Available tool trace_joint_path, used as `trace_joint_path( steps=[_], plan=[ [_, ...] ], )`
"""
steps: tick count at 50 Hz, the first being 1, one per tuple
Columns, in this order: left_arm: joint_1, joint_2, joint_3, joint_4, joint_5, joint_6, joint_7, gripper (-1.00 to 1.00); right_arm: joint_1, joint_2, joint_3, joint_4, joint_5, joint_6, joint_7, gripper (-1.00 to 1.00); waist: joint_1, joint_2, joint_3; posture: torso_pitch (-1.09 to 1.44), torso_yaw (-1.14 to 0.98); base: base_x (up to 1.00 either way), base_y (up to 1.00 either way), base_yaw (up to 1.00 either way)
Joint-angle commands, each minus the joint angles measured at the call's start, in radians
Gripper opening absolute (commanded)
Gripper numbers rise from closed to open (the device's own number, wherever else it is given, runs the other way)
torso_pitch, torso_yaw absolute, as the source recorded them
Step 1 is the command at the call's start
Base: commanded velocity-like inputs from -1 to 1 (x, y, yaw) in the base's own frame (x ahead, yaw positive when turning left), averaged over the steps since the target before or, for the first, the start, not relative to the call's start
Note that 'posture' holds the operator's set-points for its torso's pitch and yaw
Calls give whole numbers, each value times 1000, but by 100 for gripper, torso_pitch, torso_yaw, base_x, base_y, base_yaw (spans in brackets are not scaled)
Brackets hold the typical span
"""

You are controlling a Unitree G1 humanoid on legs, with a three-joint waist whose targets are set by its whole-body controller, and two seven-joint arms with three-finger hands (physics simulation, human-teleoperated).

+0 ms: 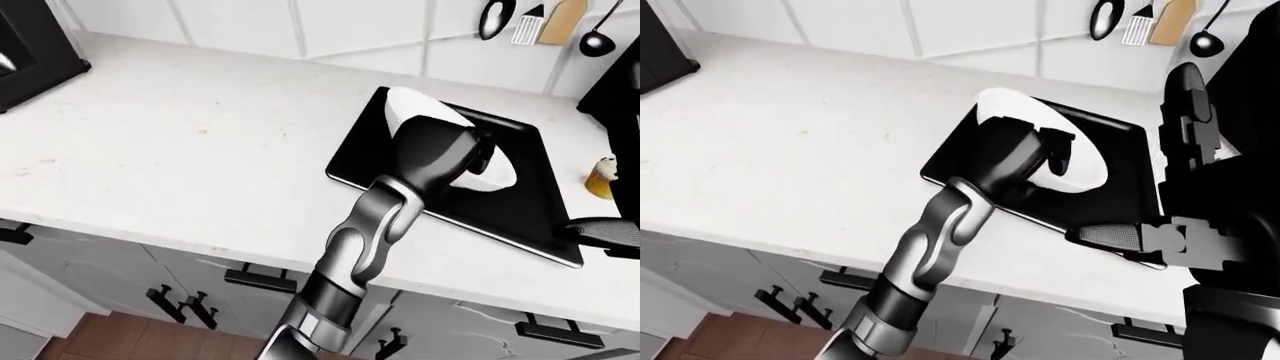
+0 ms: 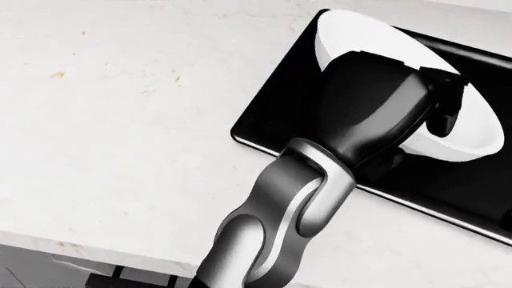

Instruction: Pick up the bowl with cake and place it on the tray. Pick up the cupcake and place it on the tray.

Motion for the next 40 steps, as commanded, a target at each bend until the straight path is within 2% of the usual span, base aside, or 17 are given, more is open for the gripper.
trace_joint_path(
  steps=[1, 8, 11, 13, 23, 31, 40],
  plan=[
    [-33, -12, -4, -28, -2, -24, 46, -50, -10, -11, -20, -8, -9, -22, 5, 100, -1, -10, -19, 0, 0, 0, 0, 0],
    [-24, 6, 2, 24, -3, -49, 83, -46, -3, 2, -20, -8, -21, -25, 17, 100, 0, -13, -21, 0, 0, 0, 0, 0],
    [-13, 6, -1, -3, -4, -47, 63, -21, -4, 8, -16, -8, -27, -23, 20, 100, 1, -14, -22, 0, 0, 0, 0, 0],
    [-9, 5, 0, -22, -7, -44, 50, -17, -5, 11, -16, -8, -29, -21, 20, 100, 2, -15, -22, 0, 0, 0, 0, 0],
    [18, 25, 2, -146, -23, -30, -32, 27, -12, 11, -24, -8, -21, -15, 18, 100, 5, -14, -22, 0, 0, 0, 0, 0],
    [81, 12, -27, -242, -8, -30, -85, 37, -14, -12, -38, -8, 9, -19, -3, 100, 7, -16, -23, 0, 0, 0, 0, 0],
    [208, -9, -75, -482, 0, -20, -216, 47, -5, -18, -53, -8, 22, -24, -5, 100, 7, -17, -20, 0, 0, 0, 0, 0]
  ],
)
